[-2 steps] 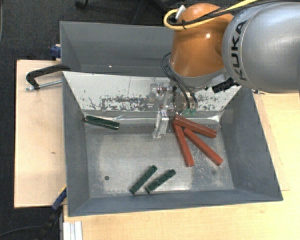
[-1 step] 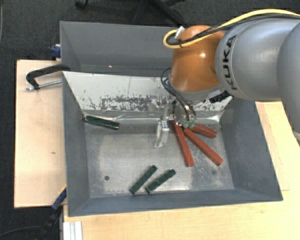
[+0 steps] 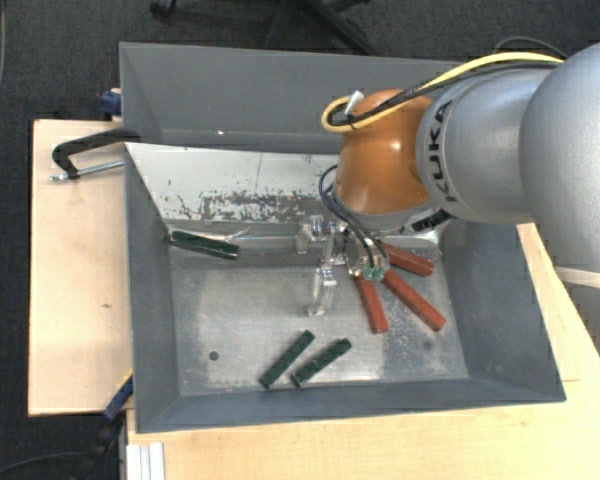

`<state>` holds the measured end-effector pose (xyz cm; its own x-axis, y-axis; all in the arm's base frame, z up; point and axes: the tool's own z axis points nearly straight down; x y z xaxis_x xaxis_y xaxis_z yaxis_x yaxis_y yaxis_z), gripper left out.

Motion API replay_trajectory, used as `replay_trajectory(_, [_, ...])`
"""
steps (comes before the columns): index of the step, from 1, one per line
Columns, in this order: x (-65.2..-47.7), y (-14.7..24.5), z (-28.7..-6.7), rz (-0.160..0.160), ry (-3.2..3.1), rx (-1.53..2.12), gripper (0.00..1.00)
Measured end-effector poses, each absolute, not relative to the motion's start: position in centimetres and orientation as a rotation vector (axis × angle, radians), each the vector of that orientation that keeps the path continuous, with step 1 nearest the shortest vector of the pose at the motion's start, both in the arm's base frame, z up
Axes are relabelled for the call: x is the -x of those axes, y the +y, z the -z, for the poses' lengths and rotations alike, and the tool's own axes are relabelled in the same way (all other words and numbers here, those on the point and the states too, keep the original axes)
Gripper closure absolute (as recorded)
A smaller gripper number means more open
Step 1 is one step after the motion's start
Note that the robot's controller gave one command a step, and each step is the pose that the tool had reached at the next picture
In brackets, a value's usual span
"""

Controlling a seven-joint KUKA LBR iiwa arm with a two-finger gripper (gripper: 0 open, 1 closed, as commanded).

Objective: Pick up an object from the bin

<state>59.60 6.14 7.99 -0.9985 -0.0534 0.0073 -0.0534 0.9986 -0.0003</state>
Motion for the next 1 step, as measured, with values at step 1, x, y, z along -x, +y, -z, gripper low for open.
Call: replay_trajectory(1, [-56.30,7.50,-10.64,0.000,-3.107,-0.461,0.00])
